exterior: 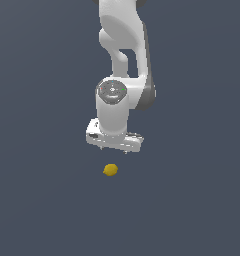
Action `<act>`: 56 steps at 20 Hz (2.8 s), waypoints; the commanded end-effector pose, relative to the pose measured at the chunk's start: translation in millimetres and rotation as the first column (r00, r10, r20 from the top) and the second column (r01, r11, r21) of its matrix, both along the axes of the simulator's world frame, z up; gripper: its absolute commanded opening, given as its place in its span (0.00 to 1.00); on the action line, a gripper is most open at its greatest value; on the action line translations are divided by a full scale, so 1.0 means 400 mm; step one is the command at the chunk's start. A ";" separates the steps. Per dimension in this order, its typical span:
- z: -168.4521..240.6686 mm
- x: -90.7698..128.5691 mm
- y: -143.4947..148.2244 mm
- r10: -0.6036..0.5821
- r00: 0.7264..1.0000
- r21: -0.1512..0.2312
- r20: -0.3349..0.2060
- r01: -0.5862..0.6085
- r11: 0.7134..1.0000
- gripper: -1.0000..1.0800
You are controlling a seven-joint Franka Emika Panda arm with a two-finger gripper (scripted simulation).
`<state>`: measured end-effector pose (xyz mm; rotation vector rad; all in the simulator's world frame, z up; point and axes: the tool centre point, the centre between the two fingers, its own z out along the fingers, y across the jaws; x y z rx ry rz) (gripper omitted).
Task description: Pick up the object and move it to a goal position.
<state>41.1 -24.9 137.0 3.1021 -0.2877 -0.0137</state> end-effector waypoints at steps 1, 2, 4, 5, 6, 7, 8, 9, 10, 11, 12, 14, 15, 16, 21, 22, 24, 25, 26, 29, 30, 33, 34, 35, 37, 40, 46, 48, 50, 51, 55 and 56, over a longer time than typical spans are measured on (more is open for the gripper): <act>-0.034 0.029 -0.010 -0.065 0.998 0.006 0.003 0.065 0.998 0.96; -0.047 0.040 -0.014 -0.090 0.996 0.009 0.004 0.090 0.996 0.96; -0.071 0.058 -0.021 -0.134 0.991 0.013 0.007 0.133 0.991 0.96; -0.082 0.066 -0.024 -0.153 0.988 0.015 0.007 0.153 0.988 0.96; -0.092 0.073 -0.027 -0.171 0.985 0.016 0.008 0.171 0.985 0.96; -0.101 0.080 -0.029 -0.187 0.982 0.018 0.009 0.187 0.982 0.96; -0.110 0.085 -0.031 -0.201 0.979 0.019 0.009 0.201 0.979 0.96; -0.117 0.090 -0.034 -0.214 0.977 0.021 0.010 0.214 0.977 0.96; -0.124 0.095 -0.035 -0.226 0.974 0.022 0.010 0.225 0.974 0.96; -0.130 0.099 -0.037 -0.235 0.972 0.023 0.010 0.235 0.972 0.96; -0.135 0.102 -0.038 -0.244 0.970 0.023 0.011 0.243 0.970 0.96; -0.142 0.106 -0.040 -0.256 0.967 0.025 0.011 0.255 0.967 0.96; -0.145 0.107 -0.041 -0.259 0.966 0.025 0.011 0.259 0.966 0.96; -0.146 0.108 -0.041 -0.262 0.965 0.025 0.011 0.261 0.965 0.96; -0.154 0.106 -0.040 -0.258 0.966 0.024 0.010 0.258 0.966 0.96; -0.161 0.106 -0.041 -0.259 0.966 0.025 0.010 0.258 0.966 0.96; -0.181 0.106 -0.041 -0.259 0.966 0.025 0.010 0.259 0.966 0.96; -0.193 0.106 -0.041 -0.260 0.966 0.025 0.011 0.259 0.965 0.96; -0.208 0.105 -0.042 -0.260 0.965 0.025 0.011 0.260 0.965 0.96; -0.248 0.105 -0.042 -0.262 0.965 0.025 0.011 0.262 0.965 0.96; -0.258 0.105 -0.041 -0.262 0.965 0.025 0.011 0.262 0.965 0.96; -0.273 0.106 -0.041 -0.262 0.965 0.025 0.011 0.262 0.965 0.96; -0.274 0.107 -0.041 -0.262 0.965 0.025 0.011 0.262 0.965 0.96; -0.272 0.108 -0.041 -0.262 0.965 0.025 0.011 0.262 0.965 0.96; -0.272 0.108 -0.041 -0.262 0.965 0.025 0.011 0.262 0.965 0.00; -0.272 0.108 -0.041 -0.262 0.965 0.025 0.011 0.262 0.965 0.00; -0.272 0.108 -0.041 -0.262 0.965 0.025 0.011 0.262 0.965 0.00; -0.272 0.108 -0.041 -0.262 0.965 0.025 0.010 0.262 0.965 0.00; -0.266 0.107 -0.042 -0.262 0.965 0.025 0.010 0.262 0.965 0.00; -0.262 0.106 -0.043 -0.262 0.965 0.025 0.010 0.262 0.965 0.00; -0.230 0.101 -0.050 -0.262 0.965 0.025 0.010 0.262 0.965 0.00; -0.218 0.099 -0.053 -0.262 0.965 0.025 0.010 0.262 0.965 0.00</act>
